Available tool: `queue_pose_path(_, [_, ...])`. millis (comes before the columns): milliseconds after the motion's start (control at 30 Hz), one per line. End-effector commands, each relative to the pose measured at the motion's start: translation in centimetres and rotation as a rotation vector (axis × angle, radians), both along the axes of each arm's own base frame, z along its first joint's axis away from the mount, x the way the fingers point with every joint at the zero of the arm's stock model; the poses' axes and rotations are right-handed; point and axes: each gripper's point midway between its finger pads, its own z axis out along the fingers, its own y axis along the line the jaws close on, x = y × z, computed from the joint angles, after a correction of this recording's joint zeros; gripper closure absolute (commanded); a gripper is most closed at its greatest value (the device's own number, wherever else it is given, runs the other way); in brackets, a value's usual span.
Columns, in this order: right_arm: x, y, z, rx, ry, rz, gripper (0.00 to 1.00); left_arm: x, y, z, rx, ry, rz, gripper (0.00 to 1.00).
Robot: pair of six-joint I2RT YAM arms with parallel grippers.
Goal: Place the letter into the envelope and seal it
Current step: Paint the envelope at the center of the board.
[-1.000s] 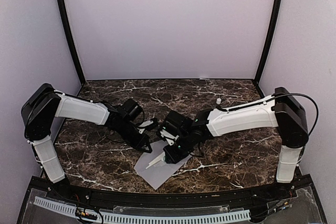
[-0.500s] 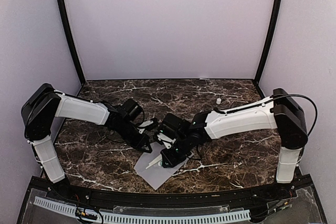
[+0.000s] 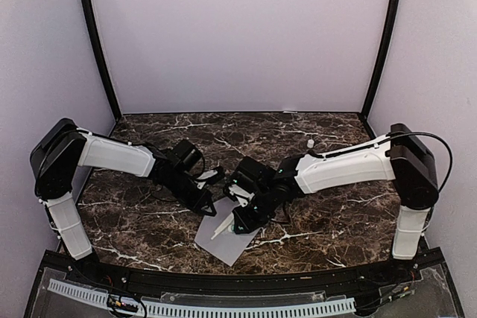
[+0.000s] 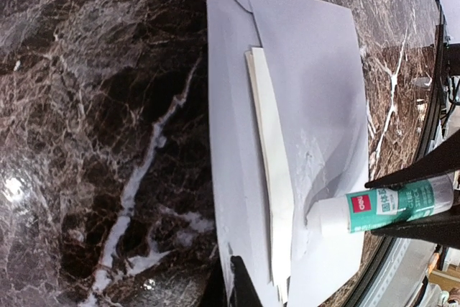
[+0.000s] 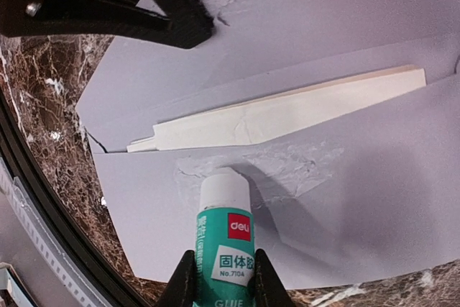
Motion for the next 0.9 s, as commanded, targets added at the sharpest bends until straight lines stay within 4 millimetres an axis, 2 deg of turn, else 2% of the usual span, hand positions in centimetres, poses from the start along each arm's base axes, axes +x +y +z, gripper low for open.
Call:
queue_pose_path(0, [1.7,-3.5,-1.7,-0.093,-0.006,-0.059,0.99,0.2,-0.5,1.0,-0.029,-0.022,-0.012,1.0])
queue_pose_path(200, [3.9,-5.3,-2.5,-0.126,-0.03,-0.091,0.99,0.1,-0.5,0.9,-0.03,-0.021,-0.015,1.0])
queue_pose_path(500, [6.8,-6.7,-2.9,-0.147,-0.062,-0.122,0.99,0.0,-0.5,0.9,-0.033,-0.016,-0.017,1.0])
queue_pose_path(667, [7.5,-6.9,-2.8,-0.149,-0.068,-0.129,0.99,0.1,-0.6,0.9,-0.032,-0.019,-0.018,1.0])
queue_pose_path(867, [6.7,-6.1,-2.0,-0.108,-0.042,-0.111,0.99,0.1,-0.5,0.9,-0.031,-0.018,-0.014,1.0])
